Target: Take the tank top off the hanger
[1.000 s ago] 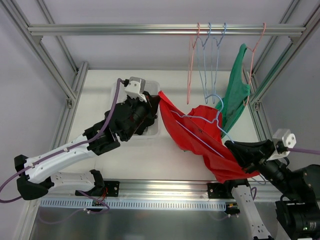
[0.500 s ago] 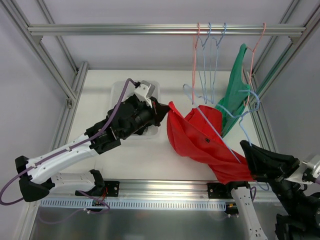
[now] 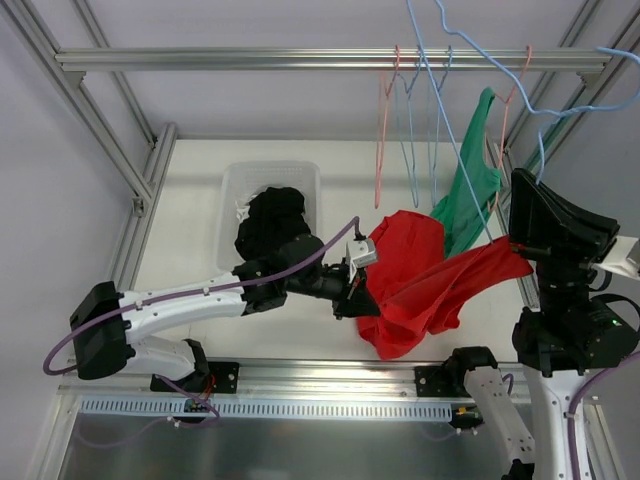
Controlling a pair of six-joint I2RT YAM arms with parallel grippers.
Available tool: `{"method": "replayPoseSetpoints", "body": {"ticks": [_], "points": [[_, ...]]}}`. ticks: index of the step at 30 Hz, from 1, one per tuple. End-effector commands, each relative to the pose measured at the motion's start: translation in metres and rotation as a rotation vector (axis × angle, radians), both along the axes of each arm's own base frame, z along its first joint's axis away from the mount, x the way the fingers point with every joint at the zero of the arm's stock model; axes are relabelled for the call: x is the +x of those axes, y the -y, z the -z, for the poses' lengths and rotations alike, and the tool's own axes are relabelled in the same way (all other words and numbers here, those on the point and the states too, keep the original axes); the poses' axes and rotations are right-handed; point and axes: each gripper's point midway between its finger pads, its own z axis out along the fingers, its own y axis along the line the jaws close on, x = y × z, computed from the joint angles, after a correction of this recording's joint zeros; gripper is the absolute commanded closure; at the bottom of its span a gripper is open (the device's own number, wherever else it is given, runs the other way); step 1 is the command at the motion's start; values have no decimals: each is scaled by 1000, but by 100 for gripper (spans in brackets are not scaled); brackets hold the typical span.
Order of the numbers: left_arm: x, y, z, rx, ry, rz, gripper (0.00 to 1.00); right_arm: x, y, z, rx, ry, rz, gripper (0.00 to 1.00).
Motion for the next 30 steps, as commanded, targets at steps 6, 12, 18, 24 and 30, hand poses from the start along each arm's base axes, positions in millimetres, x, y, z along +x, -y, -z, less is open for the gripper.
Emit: {"method": "replayPoseSetpoints", "body": {"ticks": [6,12,18,24,30], "points": [[9,0,102,244,-51,-154,100,-64,5,-25,-49,312,101,100],[-1,-2,145,381,15,-242,100,-60,8,-45,82,348,-46,100],[26,-41,192,592,114,-542,100,-66,27,-87,163,381,27,100],[24,-64,216,659,115,-644,100,-69,22,-95,158,386,-21,100],[44,-89,173,601,86,-865,100,-36,-16,-37,-169,45,5,100]]}}
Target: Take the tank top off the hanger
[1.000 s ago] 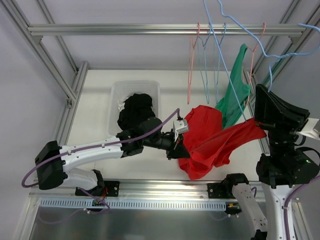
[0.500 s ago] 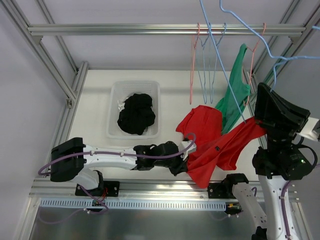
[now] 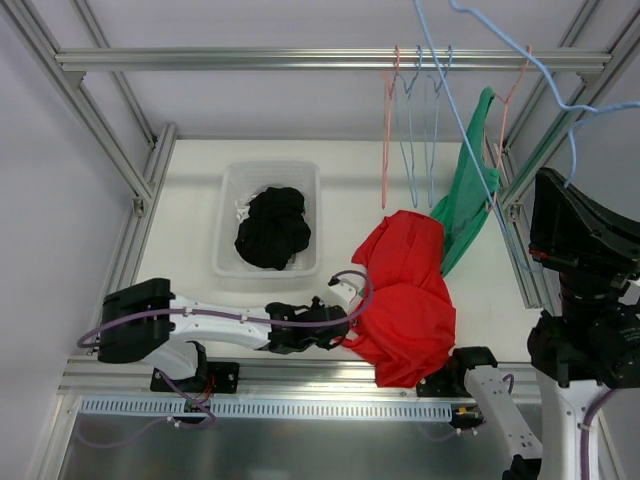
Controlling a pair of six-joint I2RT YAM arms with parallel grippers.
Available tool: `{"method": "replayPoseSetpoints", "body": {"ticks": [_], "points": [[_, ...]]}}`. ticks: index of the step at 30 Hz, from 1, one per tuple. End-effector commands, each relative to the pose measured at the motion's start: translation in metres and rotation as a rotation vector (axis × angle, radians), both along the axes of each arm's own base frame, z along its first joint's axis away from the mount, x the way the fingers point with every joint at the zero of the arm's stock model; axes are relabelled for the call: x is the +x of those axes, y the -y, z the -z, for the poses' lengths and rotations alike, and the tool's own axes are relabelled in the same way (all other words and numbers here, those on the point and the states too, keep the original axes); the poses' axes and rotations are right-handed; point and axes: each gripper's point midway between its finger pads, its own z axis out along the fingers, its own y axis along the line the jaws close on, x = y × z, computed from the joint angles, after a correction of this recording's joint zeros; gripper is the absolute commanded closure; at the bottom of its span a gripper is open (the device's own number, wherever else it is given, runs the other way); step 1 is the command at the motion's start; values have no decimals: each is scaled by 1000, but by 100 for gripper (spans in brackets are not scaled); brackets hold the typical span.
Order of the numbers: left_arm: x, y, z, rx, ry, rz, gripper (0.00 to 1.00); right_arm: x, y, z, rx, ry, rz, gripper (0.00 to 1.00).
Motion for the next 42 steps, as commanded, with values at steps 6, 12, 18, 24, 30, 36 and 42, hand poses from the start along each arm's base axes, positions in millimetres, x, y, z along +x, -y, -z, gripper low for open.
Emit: {"method": "replayPoseSetpoints", "body": {"ticks": [6,12,18,24,30,36,42], "points": [[34,-20,-142,-201,189,-195,62,24,-14,97,-301,-575,98,100],[29,-34,-214,-345,239,-125,2,51,-18,135,-316,-807,57,100],[28,-50,-241,-375,308,-67,1,104,-20,130,-304,-932,9,100],[39,-55,-250,-340,369,-98,1,155,-87,125,-582,-959,101,100],[40,-53,-261,-362,375,-111,1,199,-108,127,-483,-987,321,100],[40,-57,-259,-367,375,-118,1,230,-129,124,-459,-929,477,100],[40,-57,-238,-326,362,-125,1,237,-129,106,-415,-890,524,100]]}}
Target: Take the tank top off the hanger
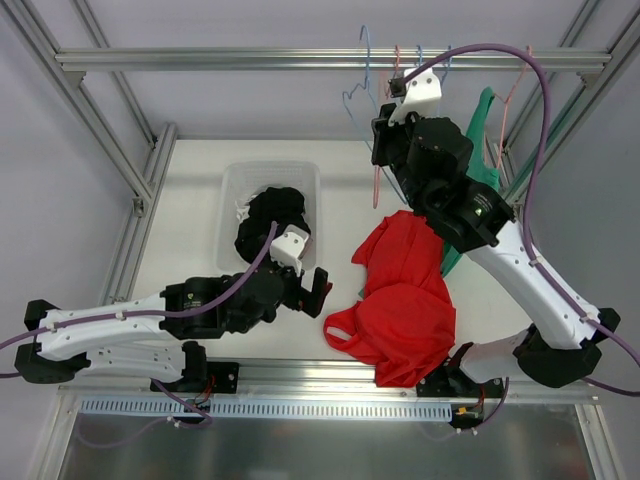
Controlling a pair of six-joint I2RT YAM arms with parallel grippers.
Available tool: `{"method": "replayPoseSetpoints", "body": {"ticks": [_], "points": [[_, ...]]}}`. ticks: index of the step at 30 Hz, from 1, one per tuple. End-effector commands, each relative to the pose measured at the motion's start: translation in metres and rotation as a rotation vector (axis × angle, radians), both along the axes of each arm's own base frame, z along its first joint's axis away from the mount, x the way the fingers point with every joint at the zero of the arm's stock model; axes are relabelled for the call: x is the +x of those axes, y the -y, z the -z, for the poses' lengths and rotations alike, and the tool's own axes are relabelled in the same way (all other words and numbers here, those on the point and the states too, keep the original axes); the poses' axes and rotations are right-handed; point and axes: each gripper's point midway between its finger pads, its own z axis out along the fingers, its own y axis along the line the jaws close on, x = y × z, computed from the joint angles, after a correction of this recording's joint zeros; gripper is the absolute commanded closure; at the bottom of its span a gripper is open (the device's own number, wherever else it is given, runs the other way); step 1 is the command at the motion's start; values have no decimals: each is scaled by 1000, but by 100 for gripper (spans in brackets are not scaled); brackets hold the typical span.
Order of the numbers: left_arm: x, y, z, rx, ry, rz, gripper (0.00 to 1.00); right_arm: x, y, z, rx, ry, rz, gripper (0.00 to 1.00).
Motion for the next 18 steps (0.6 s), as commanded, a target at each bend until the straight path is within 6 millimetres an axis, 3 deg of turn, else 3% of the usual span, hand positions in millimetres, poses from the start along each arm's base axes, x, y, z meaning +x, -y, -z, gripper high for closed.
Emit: {"method": "replayPoseSetpoints", "body": {"ticks": [1,6,10,12,13,16,18], "points": [[3,-4,9,28,11,-25,1,3,22,-56,108,142,102,100],[4,1,11,27,0,-38,1,30,11,-47,146,136,181,100],[6,7,14,41,-3,-38,1,48,8,-25,203,140,267,100],[6,10,15,49,-3,-36,1,55,14,-18,193,147,343,100],[6,11,15,48,-3,-36,1,61,11,-5,148,137,363,100],[5,12,18,51,-9,-30,1,61,24,1,148,153,418,100],[5,13,22,54,-14,-29,1,65,30,16,152,135,419,100]]}}
